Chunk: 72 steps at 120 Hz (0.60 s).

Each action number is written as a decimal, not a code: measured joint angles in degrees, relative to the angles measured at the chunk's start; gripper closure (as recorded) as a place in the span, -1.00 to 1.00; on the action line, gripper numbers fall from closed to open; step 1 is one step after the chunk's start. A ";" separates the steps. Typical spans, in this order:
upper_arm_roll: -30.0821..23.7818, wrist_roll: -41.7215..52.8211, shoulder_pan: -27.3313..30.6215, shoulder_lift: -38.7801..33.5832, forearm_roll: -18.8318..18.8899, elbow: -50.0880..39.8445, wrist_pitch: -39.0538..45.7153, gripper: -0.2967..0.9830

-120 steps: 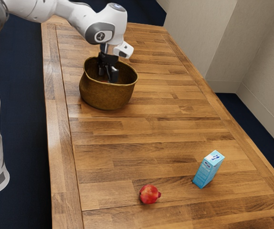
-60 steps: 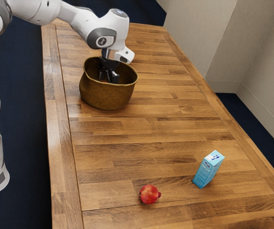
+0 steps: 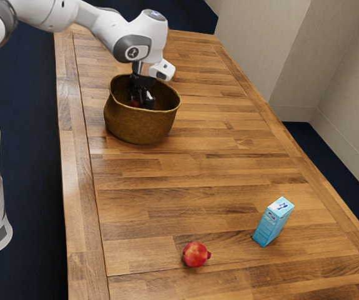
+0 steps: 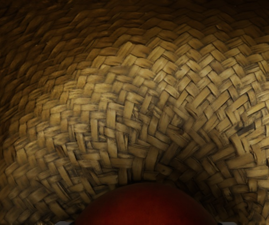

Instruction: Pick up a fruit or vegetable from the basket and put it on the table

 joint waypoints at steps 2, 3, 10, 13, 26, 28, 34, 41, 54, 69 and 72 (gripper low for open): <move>0.00 0.00 -0.01 -0.25 0.06 0.00 0.01 0.10; 0.00 0.01 -0.01 -0.39 0.09 0.00 0.01 0.10; 0.00 0.01 -0.01 -1.24 0.26 0.00 -0.02 0.12; 0.00 0.01 -0.02 -1.78 0.32 0.01 -0.07 0.13; -0.13 0.04 -0.01 -4.10 0.49 0.16 -0.43 0.13; -0.21 0.05 -0.01 -4.62 0.51 0.26 -0.56 0.14; -0.46 0.11 -0.03 -6.16 0.55 0.88 -1.21 0.14; -1.38 0.18 -0.06 -8.42 0.57 2.48 -2.55 0.14; -5.81 0.45 -0.15 -11.18 -0.18 8.48 -6.59 0.15; -15.33 0.77 -0.25 -10.74 -3.52 17.66 -12.12 0.16; -17.34 0.83 -0.26 -10.06 -4.22 19.33 -13.08 0.16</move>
